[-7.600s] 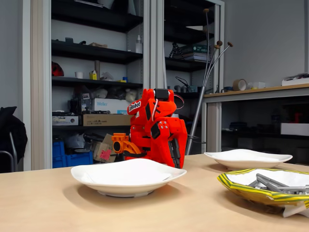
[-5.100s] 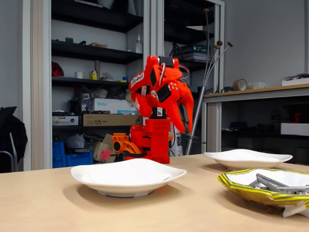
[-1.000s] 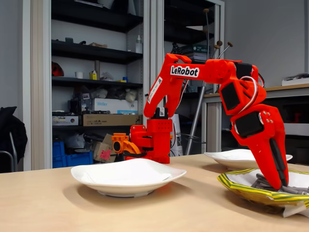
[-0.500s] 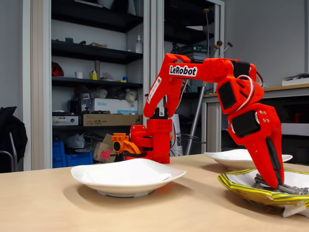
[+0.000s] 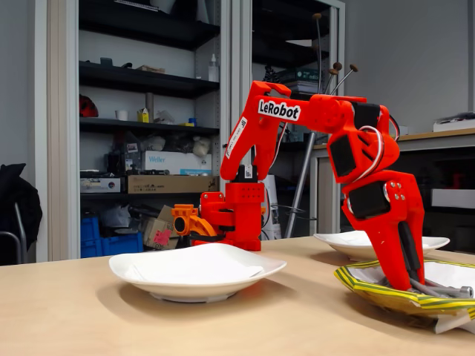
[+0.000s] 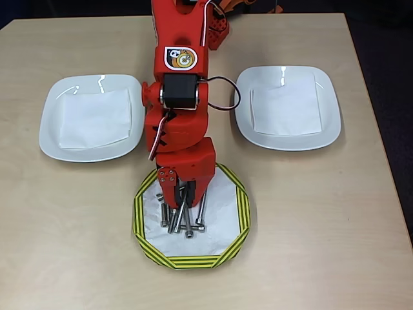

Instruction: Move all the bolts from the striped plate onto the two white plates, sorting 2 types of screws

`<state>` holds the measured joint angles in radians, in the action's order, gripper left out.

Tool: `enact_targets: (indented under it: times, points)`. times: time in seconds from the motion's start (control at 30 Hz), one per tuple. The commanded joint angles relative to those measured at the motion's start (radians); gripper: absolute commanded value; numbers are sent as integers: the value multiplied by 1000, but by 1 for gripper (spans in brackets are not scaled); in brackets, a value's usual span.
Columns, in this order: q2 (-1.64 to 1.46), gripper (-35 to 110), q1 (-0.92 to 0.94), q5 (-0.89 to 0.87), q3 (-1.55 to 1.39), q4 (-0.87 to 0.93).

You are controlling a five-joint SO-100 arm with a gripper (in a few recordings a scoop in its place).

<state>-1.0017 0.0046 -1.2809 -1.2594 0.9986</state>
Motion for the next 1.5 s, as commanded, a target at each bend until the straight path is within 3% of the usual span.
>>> enact_targets:
  times: [0.0, 0.27, 0.7, 1.47]
  points:
    - [-18, 3, 29, -8, -40, -6]
    - [5, 0, 38, 41, 17, 3]
    - [97, 0, 58, 133, 594, 400]
    - [-373, 0, 374, 337, 71, 482]
